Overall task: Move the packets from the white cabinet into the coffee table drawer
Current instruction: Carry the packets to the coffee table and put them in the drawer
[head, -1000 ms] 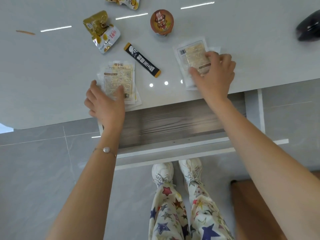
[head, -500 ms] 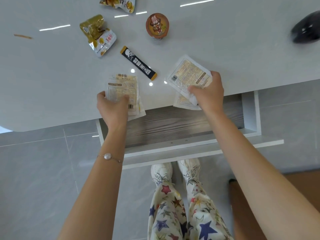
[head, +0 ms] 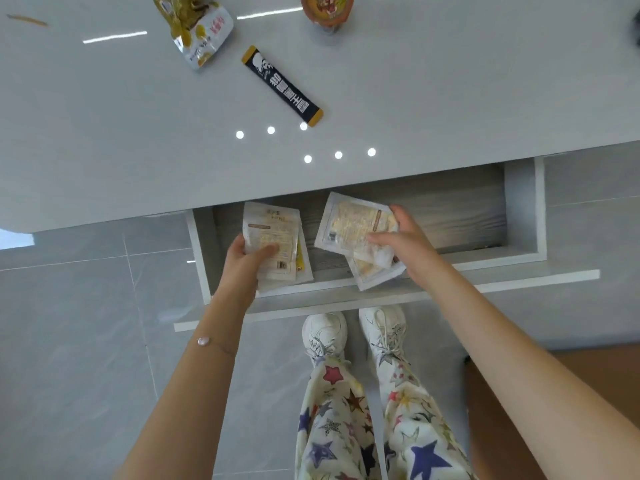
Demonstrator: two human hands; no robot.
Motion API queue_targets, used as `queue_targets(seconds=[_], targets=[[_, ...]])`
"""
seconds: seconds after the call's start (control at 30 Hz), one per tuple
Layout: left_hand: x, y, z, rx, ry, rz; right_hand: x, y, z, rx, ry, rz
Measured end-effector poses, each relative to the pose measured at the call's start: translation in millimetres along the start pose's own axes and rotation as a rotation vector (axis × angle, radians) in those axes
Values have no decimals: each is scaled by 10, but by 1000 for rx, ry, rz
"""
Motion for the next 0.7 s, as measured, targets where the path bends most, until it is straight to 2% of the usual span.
queue_targets(seconds=[0.2, 0.33, 0.43, 0.5, 0.6, 0.7], targets=[[-40, -119, -549, 40, 39, 16, 298, -190, -585, 215, -4, -90], [-61, -113, -675, 148, -56, -188, 434, -227, -652, 309, 17, -122], [-74, -59, -613, 235, -141, -348, 438, -199, -617, 334, 69, -27], [-21, 6, -501, 301, -237, -476, 358, -167, -532, 351, 149, 168], [138, 87, -135, 337, -360, -610, 102, -171, -222, 350, 304, 676], [413, 145, 533, 330, -551, -775, -328, -306, 344, 205, 474, 982]])
Point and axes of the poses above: each hand's wrist, its own z-axis away from the middle knuckle, its own y-axis out of the back of the hand, x = y × z, the point moved 6 cm from there along -z, towards the middle knuckle, and after that the axes turned 7 degrees about -z, right-handed, at the moved point
